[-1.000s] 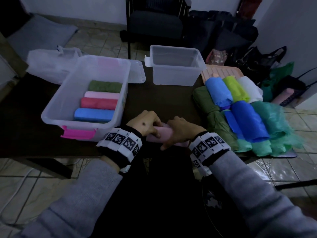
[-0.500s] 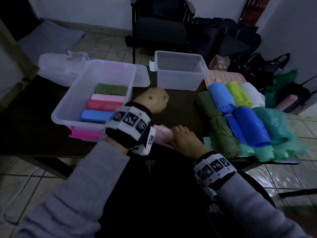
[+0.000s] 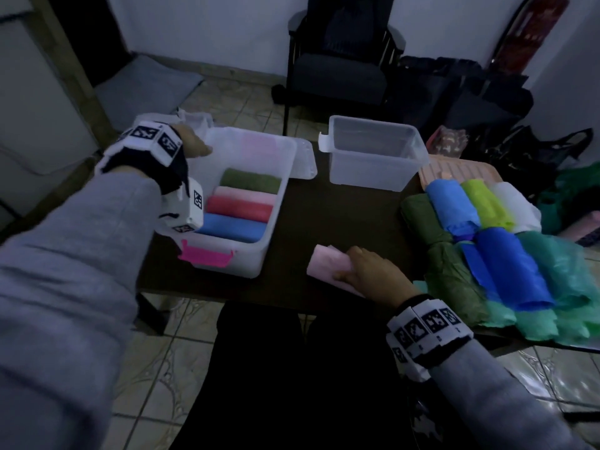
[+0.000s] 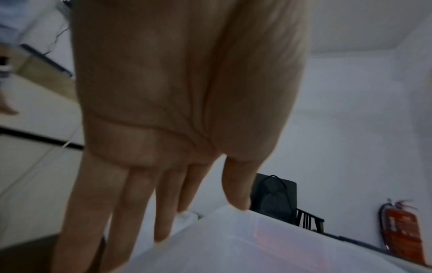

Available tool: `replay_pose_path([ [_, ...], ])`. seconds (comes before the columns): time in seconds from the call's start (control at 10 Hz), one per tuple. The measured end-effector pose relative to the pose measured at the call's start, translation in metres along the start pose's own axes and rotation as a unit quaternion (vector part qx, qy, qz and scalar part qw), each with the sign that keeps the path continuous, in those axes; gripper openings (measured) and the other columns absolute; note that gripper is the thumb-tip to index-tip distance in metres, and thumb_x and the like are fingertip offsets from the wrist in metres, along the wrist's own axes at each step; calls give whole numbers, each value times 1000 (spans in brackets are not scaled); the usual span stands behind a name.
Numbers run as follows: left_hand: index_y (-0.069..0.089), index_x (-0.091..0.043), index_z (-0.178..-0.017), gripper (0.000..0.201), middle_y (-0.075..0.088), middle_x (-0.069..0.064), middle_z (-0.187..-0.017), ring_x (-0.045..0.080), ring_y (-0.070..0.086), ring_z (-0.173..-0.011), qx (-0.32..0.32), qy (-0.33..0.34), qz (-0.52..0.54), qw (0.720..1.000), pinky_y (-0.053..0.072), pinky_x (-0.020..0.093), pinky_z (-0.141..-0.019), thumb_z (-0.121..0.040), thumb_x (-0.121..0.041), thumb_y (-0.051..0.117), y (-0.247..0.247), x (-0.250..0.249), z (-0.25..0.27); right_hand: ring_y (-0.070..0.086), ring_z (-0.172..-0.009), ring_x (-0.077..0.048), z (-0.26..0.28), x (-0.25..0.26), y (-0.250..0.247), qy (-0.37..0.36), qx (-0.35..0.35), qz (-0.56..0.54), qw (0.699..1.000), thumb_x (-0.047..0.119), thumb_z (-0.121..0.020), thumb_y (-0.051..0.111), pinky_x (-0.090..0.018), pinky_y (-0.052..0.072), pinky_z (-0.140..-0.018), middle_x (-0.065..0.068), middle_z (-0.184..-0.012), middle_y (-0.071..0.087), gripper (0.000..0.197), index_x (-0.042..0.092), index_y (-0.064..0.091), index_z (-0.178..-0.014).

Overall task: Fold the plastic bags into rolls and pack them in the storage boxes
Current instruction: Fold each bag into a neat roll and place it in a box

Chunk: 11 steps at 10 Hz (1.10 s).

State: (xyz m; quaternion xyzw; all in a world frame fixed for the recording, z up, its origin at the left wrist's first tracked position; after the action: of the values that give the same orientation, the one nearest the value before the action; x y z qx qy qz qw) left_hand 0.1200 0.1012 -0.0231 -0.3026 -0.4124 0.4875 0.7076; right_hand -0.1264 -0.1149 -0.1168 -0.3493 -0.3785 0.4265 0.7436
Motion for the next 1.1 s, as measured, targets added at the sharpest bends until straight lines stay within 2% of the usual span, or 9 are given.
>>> replay_pose_path([
  [0.1, 57, 11, -116, 42, 61, 27, -115, 26, 52, -89, -42, 59, 265, 962, 40, 33, -62, -93, -24, 56, 17, 20, 10, 52, -106, -19, -4, 3, -2, -1, -45, -24, 999, 44, -92, 52, -37, 44, -93, -7, -121, 52, 44, 13, 45, -123],
  [0.2, 60, 6, -97, 29, 59, 19, -85, 25, 50, -74, -10, 78, 284, 956, 37, 29, -58, -93, -22, 57, 35, 27, 8, 54, -100, -20, -9, 10, -9, 0, -123, -93, 988, 37, -92, 53, -36, 47, -87, -8, -116, 54, 39, 11, 47, -120],
  [0.3, 54, -6, -79, 19, 51, 14, -77, 22, 45, -58, -6, 90, 339, 937, 39, 28, -54, -94, -17, 54, 44, 34, 18, 56, -98, -22, -11, 30, -22, -27, -232, -186, 954, 34, -93, 54, -36, 47, -82, -11, -115, 56, 37, 8, 48, -119],
  [0.4, 59, 2, -104, 17, 48, 9, -75, 14, 43, -58, -39, 96, 419, 902, 43, 21, -47, -95, -9, 50, 54, 39, 22, 54, -102, -21, -7, 61, -39, -69, -317, -248, 913, 38, -92, 52, -38, 49, -84, -8, -116, 53, 41, 9, 45, -120],
  [0.5, 51, 14, -117, 29, 55, 15, -88, 25, 56, -79, -10, 127, 538, 833, 54, 23, -78, -96, -5, 46, 62, 37, 23, 52, -102, -14, -2, 100, -56, -146, -363, -271, 879, 40, -93, 51, -30, 47, -81, -2, -115, 49, 41, 12, 43, -122],
  [0.6, 53, -1, -77, 26, 55, 13, -83, 22, 55, -74, 5, 148, 645, 750, 55, 24, -64, -97, 4, 37, 67, 37, 35, 51, -101, -14, 1, 140, -64, -232, -369, -243, 867, 38, -93, 52, -29, 47, -80, -1, -112, 48, 42, 9, 44, -122],
  [0.7, 58, -10, -80, 29, 60, 9, -84, 20, 61, -76, -17, 184, 702, 688, 55, 21, -62, -96, 4, 39, 78, 37, 45, 49, -97, -17, -3, 164, -58, -255, -344, -197, 882, 37, -93, 54, -32, 43, -83, -2, -105, 48, 40, 8, 47, -118],
  [0.9, 62, -6, -109, 30, 68, 5, -90, 17, 64, -83, -49, 225, 750, 621, 55, 21, -71, -94, 8, 40, 94, 37, 64, 48, -118, -30, -16, 180, -24, -193, -181, 12, 964, 42, -93, 51, -36, 38, -95, -17, -130, 48, 59, 2, 37, -134],
  [1.1, 52, 1, -127, 34, 59, 10, -103, 11, 57, -82, -112, 214, 733, 636, 49, 14, -71, -97, 6, 36, 101, 32, 69, 44, -125, -29, -22, 186, -2, -155, 15, 39, 987, 38, -96, 48, -29, 35, -91, -19, -137, 44, 58, -3, 33, -136],
])
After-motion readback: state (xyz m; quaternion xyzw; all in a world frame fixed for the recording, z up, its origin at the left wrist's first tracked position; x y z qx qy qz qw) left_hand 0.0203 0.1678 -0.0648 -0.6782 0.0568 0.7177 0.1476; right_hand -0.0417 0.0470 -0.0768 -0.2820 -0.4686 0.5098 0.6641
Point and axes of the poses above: each hand's wrist, its own z-axis away from the middle knuckle, its own y-axis out of the palm, x = y × z, the point moved 2 cm from there along -z, towards the middle knuckle
